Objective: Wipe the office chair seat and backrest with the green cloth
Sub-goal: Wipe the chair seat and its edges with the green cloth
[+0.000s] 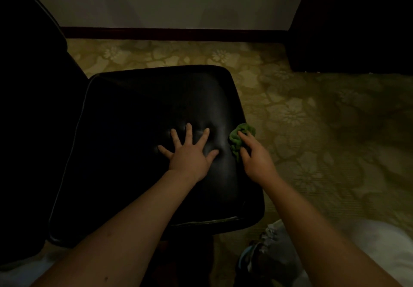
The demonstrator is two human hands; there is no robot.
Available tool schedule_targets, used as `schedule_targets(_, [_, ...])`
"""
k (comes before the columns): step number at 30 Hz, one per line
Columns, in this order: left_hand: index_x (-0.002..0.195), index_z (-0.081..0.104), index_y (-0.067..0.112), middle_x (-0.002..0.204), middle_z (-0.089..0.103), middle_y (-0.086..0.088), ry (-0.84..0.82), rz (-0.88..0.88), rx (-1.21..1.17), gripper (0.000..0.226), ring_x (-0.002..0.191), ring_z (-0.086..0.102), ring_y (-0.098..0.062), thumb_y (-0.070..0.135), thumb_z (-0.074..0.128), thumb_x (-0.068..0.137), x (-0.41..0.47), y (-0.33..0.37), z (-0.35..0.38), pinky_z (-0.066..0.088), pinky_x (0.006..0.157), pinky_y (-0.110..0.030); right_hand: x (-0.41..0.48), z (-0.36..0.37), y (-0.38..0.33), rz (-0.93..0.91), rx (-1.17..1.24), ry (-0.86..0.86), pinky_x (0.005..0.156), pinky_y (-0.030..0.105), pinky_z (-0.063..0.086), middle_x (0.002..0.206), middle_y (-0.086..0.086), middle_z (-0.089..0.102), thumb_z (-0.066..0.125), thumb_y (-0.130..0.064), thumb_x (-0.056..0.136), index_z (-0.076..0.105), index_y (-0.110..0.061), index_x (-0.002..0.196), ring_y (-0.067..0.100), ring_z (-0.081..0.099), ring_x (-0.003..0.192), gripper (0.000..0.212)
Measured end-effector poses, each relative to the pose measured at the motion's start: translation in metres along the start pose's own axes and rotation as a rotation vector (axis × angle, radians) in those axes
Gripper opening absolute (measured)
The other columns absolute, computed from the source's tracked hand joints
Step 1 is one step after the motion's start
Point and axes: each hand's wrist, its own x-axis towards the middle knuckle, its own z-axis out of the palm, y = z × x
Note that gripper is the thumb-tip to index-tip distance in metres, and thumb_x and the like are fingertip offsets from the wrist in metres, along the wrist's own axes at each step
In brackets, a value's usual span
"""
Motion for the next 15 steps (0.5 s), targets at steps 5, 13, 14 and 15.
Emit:
schedule_targets(5, [0.155, 0.000, 0.050, 0.167, -0.017, 0.000, 0.006, 0.025, 0.002, 0.067, 0.151, -0.019, -0.042, 0.070, 0.028, 0.097, -0.003, -0.003, 0.000, 0.002, 0.110, -0.078, 0.016, -0.003, -0.003, 0.017, 0.002, 0.015, 0.113, 0.021, 0.020, 0.157, 0.016, 0.033, 0.050, -0.005, 0.097, 0.046, -0.013, 0.146, 0.025, 0.033, 0.144, 0.050])
schedule_targets(13, [0.154, -0.004, 0.051, 0.167, -0.019, 0.000, -0.030, -0.017, 0.023, 0.069, 0.150, -0.020, -0.042, 0.072, 0.026, 0.096, 0.002, 0.002, -0.003, 0.002, 0.109, -0.078, 0.008, -0.007, -0.003, 0.022, 0.012, 0.008, 0.112, 0.019, 0.018, 0.158, 0.013, 0.032, 0.050, -0.007, 0.099, 0.043, -0.015, 0.147, 0.024, 0.031, 0.145, 0.049])
schedule_targets(14, [0.154, -0.004, 0.051, 0.167, -0.020, 0.000, -0.033, -0.017, 0.024, 0.069, 0.150, -0.020, -0.042, 0.072, 0.026, 0.096, 0.002, 0.002, -0.003, 0.002, 0.110, -0.078, 0.001, -0.005, -0.001, 0.016, 0.008, 0.007, 0.113, 0.020, 0.018, 0.158, 0.012, 0.032, 0.050, -0.007, 0.098, 0.043, -0.015, 0.147, 0.023, 0.031, 0.145, 0.050])
schedule_targets(15, [0.154, -0.005, 0.051, 0.167, -0.020, 0.000, -0.034, -0.013, 0.024, 0.069, 0.150, -0.020, -0.042, 0.072, 0.026, 0.096, 0.002, 0.002, -0.002, 0.002, 0.110, -0.078, -0.006, -0.004, 0.000, 0.007, 0.006, 0.007, 0.115, 0.022, 0.019, 0.158, 0.012, 0.032, 0.050, -0.006, 0.098, 0.043, -0.015, 0.147, 0.023, 0.030, 0.146, 0.050])
